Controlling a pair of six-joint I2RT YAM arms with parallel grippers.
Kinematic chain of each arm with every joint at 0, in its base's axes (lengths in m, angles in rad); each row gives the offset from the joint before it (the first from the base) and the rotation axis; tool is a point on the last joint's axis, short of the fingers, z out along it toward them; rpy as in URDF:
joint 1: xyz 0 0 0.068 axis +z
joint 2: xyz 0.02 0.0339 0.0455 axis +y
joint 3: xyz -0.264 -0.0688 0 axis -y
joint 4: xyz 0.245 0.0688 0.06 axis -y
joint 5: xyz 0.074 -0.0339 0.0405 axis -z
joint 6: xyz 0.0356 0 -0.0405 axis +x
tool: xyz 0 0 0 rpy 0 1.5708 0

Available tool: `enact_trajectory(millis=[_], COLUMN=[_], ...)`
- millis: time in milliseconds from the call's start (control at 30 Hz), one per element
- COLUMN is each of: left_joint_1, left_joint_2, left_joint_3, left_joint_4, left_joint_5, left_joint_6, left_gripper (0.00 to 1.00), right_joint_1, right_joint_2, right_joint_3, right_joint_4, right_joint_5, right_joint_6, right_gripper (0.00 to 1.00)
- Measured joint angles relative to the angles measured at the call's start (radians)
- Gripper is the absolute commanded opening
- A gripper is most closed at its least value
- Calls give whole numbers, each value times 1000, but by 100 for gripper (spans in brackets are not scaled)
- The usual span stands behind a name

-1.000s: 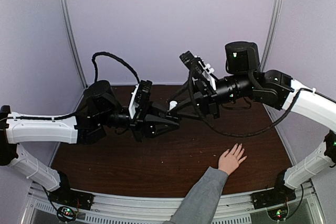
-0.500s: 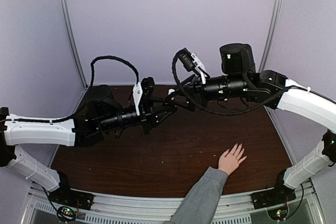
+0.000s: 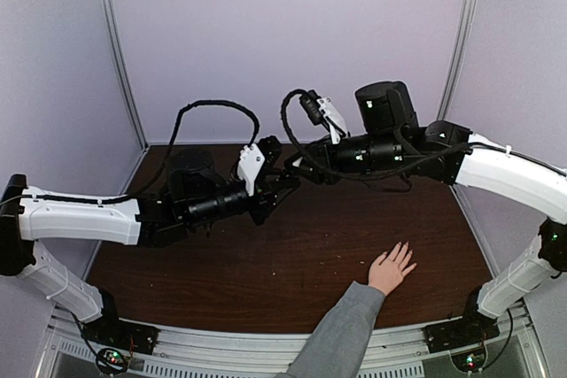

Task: Paint the nails
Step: Unscrew the nail polish bottle cap from the nail polish bottle.

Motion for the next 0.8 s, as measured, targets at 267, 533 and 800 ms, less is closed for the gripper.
enact_trajectory(millis=[267,533,800], left_joint_1=[-10,0,26], left_joint_2=[25,25,22], left_joint_3=[19,17,16], left_joint_4=[-14,-13,24], left_joint_5=[-73,-8,200], left_joint_6=[29,10,-45], left_gripper=[0,0,0], right_joint_1=[-1,-2,-2], right_joint_2=[6,2,-40], right_joint_3=[0,0,0], right_joint_4=[-6,-17,-54], right_joint_5=[14,-4,-92], right_joint_6=[45,-26,-145], right_gripper=[18,4,1])
